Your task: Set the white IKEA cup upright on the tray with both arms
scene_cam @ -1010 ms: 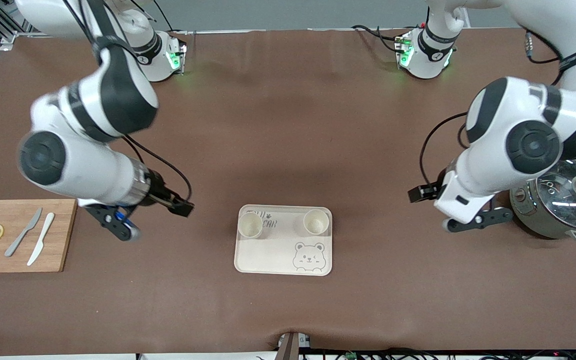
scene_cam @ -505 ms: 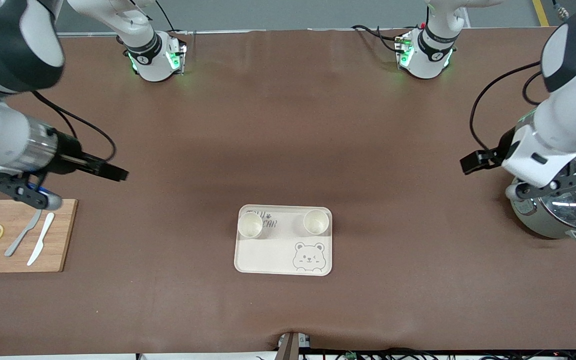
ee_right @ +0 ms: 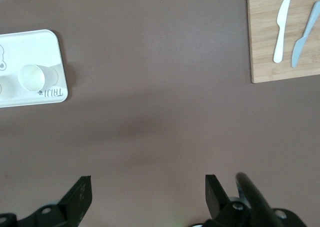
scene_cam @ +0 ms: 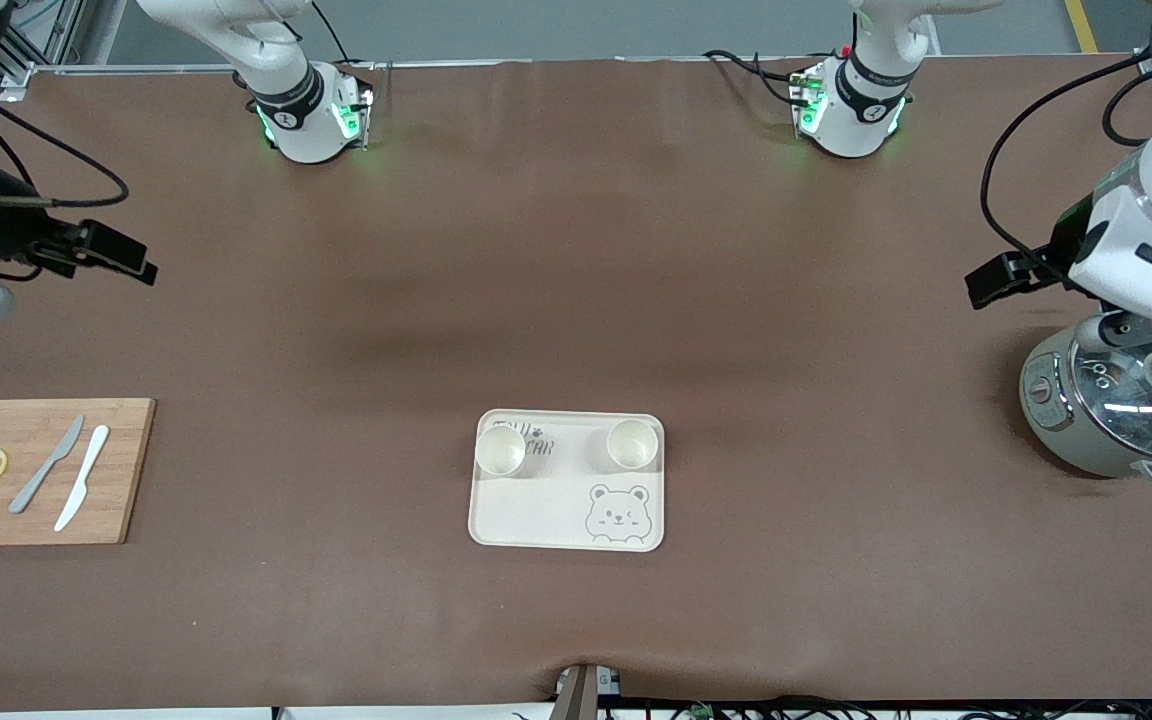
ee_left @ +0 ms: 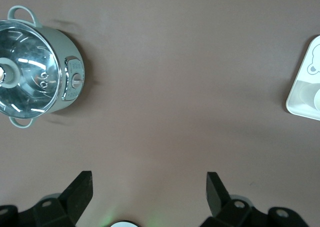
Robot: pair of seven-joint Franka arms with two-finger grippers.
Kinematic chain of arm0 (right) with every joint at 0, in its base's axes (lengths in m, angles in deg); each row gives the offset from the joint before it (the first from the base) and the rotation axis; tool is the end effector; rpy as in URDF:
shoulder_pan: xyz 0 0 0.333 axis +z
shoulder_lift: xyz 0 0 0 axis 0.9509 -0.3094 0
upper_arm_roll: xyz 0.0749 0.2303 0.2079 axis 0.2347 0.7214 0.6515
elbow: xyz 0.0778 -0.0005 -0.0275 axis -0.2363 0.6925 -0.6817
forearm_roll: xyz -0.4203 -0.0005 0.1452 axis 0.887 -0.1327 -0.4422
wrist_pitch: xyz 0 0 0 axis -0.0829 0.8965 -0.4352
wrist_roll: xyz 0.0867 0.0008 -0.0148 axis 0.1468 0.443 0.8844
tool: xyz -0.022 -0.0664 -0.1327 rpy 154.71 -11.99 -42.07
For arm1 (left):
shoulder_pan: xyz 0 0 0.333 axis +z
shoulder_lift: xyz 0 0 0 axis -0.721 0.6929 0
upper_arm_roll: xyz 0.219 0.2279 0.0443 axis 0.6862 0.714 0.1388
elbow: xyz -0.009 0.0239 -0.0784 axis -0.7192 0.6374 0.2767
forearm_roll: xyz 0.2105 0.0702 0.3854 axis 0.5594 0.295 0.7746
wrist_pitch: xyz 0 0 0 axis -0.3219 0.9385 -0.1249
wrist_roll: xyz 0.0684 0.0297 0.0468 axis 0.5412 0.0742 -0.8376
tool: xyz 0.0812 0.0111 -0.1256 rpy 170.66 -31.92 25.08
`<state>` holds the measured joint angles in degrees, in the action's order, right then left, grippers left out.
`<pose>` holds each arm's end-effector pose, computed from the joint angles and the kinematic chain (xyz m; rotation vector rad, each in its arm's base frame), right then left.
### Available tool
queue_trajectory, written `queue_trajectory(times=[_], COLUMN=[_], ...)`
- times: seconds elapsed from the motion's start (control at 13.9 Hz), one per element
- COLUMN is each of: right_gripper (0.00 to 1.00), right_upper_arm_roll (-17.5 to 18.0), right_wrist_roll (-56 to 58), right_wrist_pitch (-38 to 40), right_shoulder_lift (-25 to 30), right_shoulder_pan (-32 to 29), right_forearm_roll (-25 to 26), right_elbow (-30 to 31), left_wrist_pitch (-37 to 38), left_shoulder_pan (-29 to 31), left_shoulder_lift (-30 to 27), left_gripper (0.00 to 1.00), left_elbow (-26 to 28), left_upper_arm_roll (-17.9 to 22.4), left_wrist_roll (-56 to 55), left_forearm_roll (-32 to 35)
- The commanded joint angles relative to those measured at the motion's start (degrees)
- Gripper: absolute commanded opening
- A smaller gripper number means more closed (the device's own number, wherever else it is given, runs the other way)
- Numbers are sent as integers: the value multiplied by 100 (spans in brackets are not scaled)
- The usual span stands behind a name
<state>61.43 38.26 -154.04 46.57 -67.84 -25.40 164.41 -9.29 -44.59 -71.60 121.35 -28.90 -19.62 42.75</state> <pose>0.6054 0.0314 0.5947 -3.0565 0.1945 0.1352 0.6337 -0.0964 0.5863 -3.0463 -0.2827 0.1246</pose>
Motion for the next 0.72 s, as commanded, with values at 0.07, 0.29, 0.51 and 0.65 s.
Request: queue_trajectory(times=[0.07, 0.29, 0.51, 0.65], right_gripper=[100, 100, 100, 100], right_upper_arm_roll=[105, 96, 122, 148], right_wrist_roll=[955, 1292, 1274, 1283], right_wrist_pitch=[94, 321, 157, -272], right_shoulder_lift=[321, 356, 882, 1312], right_shoulder_pan=[-518, -826, -800, -765], right_forearm_roll=[57, 74, 179, 215], right_elbow=[196, 205, 739, 1371], left_wrist_pitch=[5, -574, -673, -542], left_shoulder_pan=[47, -145, -322, -287], left_shoulder_lift=[-443, -1066, -1428, -1499], left_gripper=[100, 100, 100, 100], left_elbow=[324, 1272, 1731, 1732], left_upper_arm_roll=[-15, 386, 943, 934], left_wrist_roll=[140, 789, 1089, 1194], left_forearm_roll=[-128, -215, -576, -576])
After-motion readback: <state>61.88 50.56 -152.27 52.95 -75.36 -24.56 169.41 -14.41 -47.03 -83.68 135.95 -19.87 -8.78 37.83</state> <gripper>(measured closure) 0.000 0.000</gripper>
